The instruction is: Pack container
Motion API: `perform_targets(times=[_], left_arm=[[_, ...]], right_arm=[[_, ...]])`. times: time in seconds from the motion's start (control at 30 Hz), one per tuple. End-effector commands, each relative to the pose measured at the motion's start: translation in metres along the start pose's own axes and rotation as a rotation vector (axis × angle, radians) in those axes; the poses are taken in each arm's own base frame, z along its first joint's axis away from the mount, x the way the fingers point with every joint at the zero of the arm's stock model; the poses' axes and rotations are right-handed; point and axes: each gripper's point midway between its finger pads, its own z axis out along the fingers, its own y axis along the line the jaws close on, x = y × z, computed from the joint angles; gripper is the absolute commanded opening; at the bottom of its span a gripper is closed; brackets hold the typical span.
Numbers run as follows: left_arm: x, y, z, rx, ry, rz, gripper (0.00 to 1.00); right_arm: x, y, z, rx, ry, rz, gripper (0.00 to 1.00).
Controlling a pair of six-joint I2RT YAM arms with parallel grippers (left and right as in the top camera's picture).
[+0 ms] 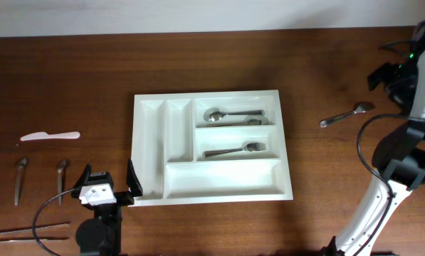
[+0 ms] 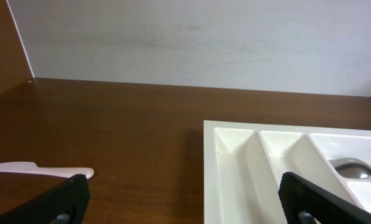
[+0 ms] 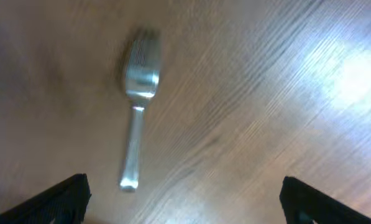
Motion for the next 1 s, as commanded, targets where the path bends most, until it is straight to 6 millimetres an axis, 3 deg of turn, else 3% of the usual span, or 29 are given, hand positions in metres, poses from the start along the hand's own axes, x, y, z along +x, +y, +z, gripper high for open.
perform_targets(times=[0.0,0.13,0.3,0.73,0.97], left_arm=[[0.0,0.0,0.0,0.004,-0.004,0.019,0.99],[0.0,0.0,0.0,0.004,-0.004,0.019,0.99],[0.0,0.0,0.0,0.004,-0.004,0.019,0.99],[0.0,0.0,0.0,0.004,-0.004,0.019,0.99],[0.0,0.0,0.0,0.001,-0.005,0.019,0.99]], right_arm=[[0.022,0.0,0.043,0.002,0.118,0.031,0.99],[0.03,-0.003,0.074,0.023,0.144,0.084,0.99],[0.032,-0.003,0.093,0.024,0.145,0.086,0.99],[0.025,0.037,0.095,-0.061,0.058,0.032,0.99],[0.029,0.041,0.095,-0.05,0.057,0.122,0.99]])
